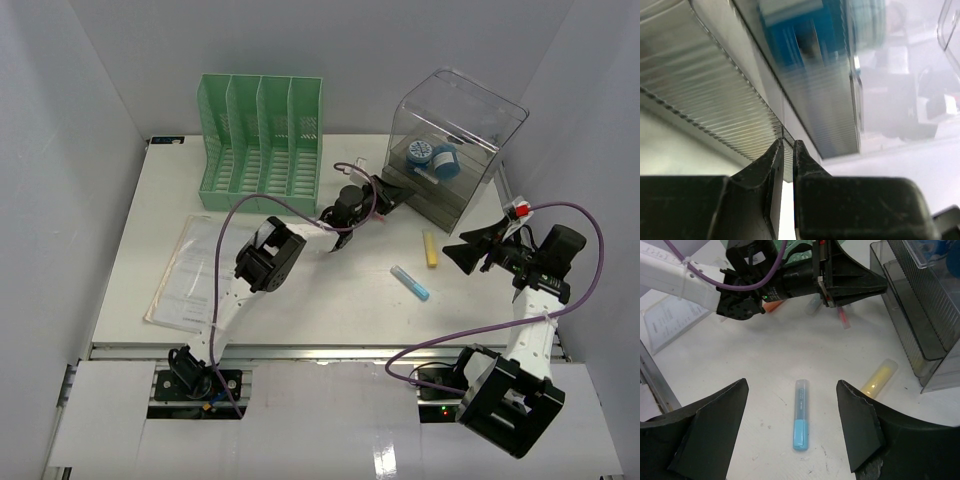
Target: Organize the desk
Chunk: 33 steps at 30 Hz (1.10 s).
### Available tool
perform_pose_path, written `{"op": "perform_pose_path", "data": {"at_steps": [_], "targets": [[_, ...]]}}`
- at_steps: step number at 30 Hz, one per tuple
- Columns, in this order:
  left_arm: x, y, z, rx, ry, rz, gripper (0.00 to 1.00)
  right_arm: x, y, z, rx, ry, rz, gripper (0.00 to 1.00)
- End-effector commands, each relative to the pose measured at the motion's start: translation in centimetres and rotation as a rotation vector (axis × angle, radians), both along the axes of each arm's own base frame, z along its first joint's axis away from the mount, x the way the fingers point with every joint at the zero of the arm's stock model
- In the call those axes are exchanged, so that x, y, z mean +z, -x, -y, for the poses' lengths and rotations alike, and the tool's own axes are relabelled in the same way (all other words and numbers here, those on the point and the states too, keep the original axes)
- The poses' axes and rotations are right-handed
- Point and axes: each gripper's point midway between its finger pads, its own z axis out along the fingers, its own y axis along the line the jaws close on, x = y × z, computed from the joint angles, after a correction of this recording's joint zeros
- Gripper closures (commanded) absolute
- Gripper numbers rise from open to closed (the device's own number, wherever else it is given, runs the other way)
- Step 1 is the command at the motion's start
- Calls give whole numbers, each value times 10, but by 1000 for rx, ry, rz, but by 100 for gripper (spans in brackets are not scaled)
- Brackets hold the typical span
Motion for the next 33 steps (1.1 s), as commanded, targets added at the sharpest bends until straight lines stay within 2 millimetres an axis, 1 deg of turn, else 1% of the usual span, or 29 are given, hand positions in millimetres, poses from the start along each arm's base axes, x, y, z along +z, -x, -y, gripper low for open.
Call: {"op": "perform_pose_path", "data": {"at_steps": [1, 3, 5, 7, 8, 9, 11, 12, 14, 15, 16, 18, 20, 22, 23, 24, 26, 29, 30, 31, 32, 33], "targets": [[41, 32, -30, -23, -42, 120, 98, -4, -1, 3, -16, 1, -6, 23], [43, 45, -38, -37, -61, 131, 98, -6, -2, 3, -18, 0, -11, 23], [50, 52, -42, -50, -66, 144, 95, -8, -3, 4, -28, 4, -15, 24], [47, 57, -44, -63, -78, 130, 87, -10, -3, 5, -38, 14, -13, 24], [46, 58, -44, -69, -82, 126, 80, -11, -2, 5, -41, 19, -13, 23], [45, 59, -43, -77, -85, 120, 69, -12, -3, 5, -44, 31, -11, 22], [43, 58, -42, -92, -89, 106, 43, -18, -3, 5, -59, 64, -33, 20], [44, 60, -42, -102, -88, 109, 35, -20, -3, 6, -64, 86, -39, 18], [49, 63, -43, -120, -88, 126, 25, -22, -5, 8, -63, 154, -25, 13], [55, 65, -45, -121, -92, 143, 19, -27, -4, 10, -70, 181, -51, 12], [58, 67, -48, -121, -99, 159, 17, -29, -4, 11, -66, 214, -53, 10], [58, 74, -56, -117, -133, 175, 13, -29, -7, 15, -64, 273, -53, 8], [59, 81, -67, -103, -185, 197, 11, -36, -9, 21, -74, 350, -75, 8], [62, 89, -80, -86, -226, 224, 10, -43, -10, 24, -80, 382, -110, 8], [67, 94, -88, -74, -249, 245, 9, -45, -10, 25, -81, 404, -116, 9], [79, 99, -94, -64, -264, 279, 8, -47, -10, 22, -71, 414, -126, 10], [74, 108, -113, -31, -320, 289, 4, -56, -9, 23, -80, 463, -149, 13], [87, 125, -141, 12, -384, 341, 2, -74, -3, 12, -63, 533, -188, 18], [101, 129, -151, 39, -395, 372, 2, -78, -3, 8, -55, 565, -189, 21], [111, 136, -161, 57, -409, 399, 2, -83, -4, 5, -57, 594, -198, 22], [114, 144, -173, 71, -428, 414, 2, -88, -4, 2, -66, 617, -213, 23], [105, 149, -183, 88, -459, 404, 2, -94, -6, 2, -78, 636, -234, 24]]}}
